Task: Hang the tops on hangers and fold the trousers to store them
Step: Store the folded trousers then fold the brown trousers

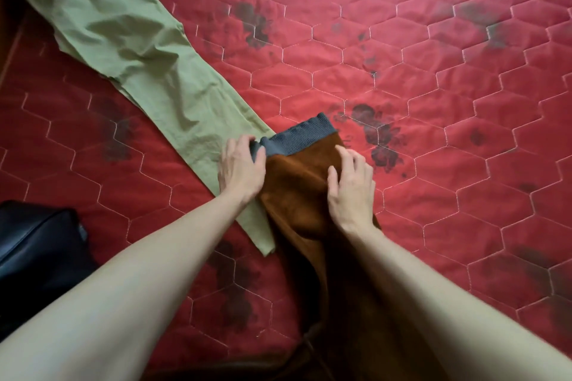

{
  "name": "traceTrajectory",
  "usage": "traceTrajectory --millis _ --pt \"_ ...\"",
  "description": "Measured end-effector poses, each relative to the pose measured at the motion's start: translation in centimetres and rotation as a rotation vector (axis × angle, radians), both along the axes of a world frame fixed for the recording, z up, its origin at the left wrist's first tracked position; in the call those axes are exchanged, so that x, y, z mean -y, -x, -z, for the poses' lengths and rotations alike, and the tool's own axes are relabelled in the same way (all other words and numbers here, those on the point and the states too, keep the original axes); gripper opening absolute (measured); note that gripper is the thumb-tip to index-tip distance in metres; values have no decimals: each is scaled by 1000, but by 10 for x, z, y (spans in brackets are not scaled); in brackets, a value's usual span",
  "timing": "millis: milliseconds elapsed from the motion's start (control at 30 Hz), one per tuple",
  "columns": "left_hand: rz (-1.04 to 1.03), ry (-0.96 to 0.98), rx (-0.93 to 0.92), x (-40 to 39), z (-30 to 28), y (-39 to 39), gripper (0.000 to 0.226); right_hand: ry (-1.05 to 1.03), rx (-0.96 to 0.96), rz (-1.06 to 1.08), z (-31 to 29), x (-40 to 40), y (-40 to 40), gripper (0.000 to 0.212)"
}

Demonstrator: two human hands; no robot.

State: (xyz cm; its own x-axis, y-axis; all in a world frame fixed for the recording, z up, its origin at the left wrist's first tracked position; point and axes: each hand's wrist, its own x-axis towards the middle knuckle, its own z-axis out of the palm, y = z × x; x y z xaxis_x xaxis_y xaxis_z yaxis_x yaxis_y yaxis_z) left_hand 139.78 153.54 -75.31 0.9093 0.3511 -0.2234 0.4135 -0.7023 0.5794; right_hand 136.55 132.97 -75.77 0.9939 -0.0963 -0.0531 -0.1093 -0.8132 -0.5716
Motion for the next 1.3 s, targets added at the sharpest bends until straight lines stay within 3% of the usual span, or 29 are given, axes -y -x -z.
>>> traceTrajectory --millis 133,200,300,367,433,533,633,700,833,967,1067,1167,1300 --pt "93 100 -87 5 5 -4 49 -93 -313 55 0 10 -55 70" --pt "53 133 -22 3 4 -8 41 -73 -442 64 0 12 -75 47" --pt "-42 139 120 3 3 -14 35 19 -329 26 3 15 -86 24" --pt "-99 60 173 9 6 -11 40 -23 -268 27 6 15 -82 27" --pt "-84 -150 213 22 7 2 43 -40 -234 3 13 13 -70 35" --pt "153 -287 243 59 11 36 42 60 -25 -109 20 12 -37 48" --pt "475 -379 128 94 29 85 57 193 122 -388 34 21 6 53" --pt "612 -447 54 85 43 103 69 280 53 -468 47 34 36 57" --pt "767 -535 4 45 53 96 84 358 -96 -385 61 76 75 68" --pt "703 -582 -75 61 46 99 80 419 -159 -385 59 97 95 67" --pt "693 -550 3 82 33 124 68 404 -189 -389 51 101 113 66" --pt "903 -484 111 105 31 173 64 337 -190 -418 47 108 152 65" --pt "1076 -477 116 108 39 238 71 360 -141 -471 53 142 229 66"
